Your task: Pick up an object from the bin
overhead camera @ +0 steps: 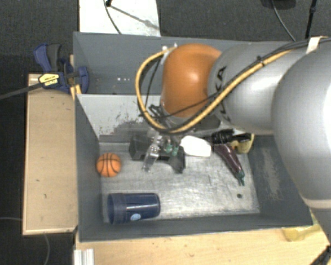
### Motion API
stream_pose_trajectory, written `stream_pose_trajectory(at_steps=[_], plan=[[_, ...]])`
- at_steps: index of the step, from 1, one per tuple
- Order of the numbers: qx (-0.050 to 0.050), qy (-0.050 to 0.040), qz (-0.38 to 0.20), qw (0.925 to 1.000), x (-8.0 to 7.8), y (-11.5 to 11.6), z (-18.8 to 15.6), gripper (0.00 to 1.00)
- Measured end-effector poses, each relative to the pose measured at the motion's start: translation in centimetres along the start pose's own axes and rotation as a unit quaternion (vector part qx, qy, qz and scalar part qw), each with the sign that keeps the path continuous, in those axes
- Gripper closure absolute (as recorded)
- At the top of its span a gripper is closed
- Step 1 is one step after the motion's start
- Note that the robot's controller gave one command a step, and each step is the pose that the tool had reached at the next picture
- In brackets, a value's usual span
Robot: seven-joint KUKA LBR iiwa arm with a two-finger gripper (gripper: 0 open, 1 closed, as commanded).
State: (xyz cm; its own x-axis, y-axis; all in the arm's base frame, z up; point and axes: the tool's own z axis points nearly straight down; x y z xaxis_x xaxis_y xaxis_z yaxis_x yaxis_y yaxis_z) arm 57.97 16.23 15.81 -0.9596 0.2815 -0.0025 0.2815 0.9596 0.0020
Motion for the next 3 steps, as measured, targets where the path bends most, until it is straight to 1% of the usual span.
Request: stream_pose_trajectory(at_steps=[1,2,3], plan=[[0.001,0.0005,0.000,1.0000,0.2,-1.8,2.2,0.00],[-0.013,-0.0278,0.063,0.9976,-2.2,-1.6,6.7,0.00],[-0.012,-0.0257,0.059,0.9979,-2.6,-1.5,9.6,1.00]])
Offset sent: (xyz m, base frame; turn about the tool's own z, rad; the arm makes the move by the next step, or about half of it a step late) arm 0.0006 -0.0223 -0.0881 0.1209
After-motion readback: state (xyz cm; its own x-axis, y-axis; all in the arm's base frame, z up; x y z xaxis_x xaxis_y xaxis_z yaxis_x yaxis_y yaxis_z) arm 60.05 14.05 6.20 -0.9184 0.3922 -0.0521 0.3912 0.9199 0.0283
